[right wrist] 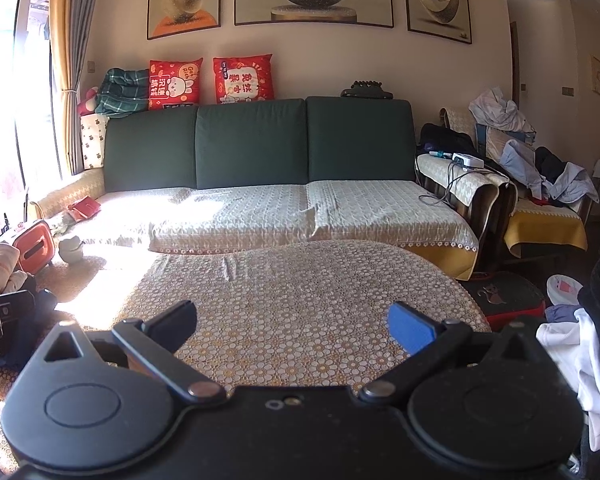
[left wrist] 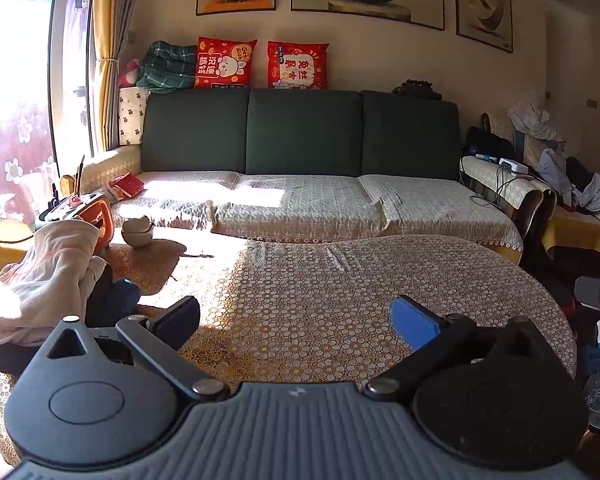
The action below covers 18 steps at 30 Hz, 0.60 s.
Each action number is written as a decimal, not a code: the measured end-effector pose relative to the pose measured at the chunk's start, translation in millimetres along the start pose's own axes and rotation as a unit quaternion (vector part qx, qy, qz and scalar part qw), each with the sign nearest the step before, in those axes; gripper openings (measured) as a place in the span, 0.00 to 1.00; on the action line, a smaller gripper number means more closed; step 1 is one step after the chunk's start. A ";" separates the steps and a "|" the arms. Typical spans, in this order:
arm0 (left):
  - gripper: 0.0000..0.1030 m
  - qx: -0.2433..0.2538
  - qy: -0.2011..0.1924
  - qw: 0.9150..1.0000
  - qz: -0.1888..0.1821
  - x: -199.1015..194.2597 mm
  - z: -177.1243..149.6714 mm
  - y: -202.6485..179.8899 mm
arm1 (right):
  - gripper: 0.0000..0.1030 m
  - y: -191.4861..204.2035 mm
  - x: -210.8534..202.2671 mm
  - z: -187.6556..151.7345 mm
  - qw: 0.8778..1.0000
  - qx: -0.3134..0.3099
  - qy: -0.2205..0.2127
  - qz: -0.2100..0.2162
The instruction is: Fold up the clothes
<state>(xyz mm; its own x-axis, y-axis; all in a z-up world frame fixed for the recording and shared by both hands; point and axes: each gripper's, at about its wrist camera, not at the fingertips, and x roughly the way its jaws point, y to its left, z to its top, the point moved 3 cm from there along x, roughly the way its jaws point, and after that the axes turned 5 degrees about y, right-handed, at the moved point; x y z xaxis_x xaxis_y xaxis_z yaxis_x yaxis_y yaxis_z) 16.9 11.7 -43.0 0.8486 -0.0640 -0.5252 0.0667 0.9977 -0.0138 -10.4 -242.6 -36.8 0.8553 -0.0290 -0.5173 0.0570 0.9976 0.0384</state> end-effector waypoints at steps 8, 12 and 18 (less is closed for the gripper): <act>1.00 -0.015 0.004 1.000 -0.021 0.2 -0.7 1.0 | 1.00 2.0 -1.3 -1.2 1.000 -0.002 0.000 0.002; 1.00 -0.012 0.008 1.000 -0.021 1.2 -1.1 0.5 | 1.00 3.0 1.0 1.8 1.000 -0.008 0.001 0.003; 1.00 -0.012 0.009 1.000 -0.027 0.4 -7.1 9.8 | 1.00 7.0 2.3 -0.8 1.000 -0.010 0.008 0.003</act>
<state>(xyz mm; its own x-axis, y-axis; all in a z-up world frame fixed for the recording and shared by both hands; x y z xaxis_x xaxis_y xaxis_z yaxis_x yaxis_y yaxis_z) 14.2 21.6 -49.4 0.8349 -0.1167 -0.5379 0.0989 0.9932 -0.0619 -8.5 -235.7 -38.5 0.8477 -0.0214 -0.5301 0.0407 0.9989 0.0248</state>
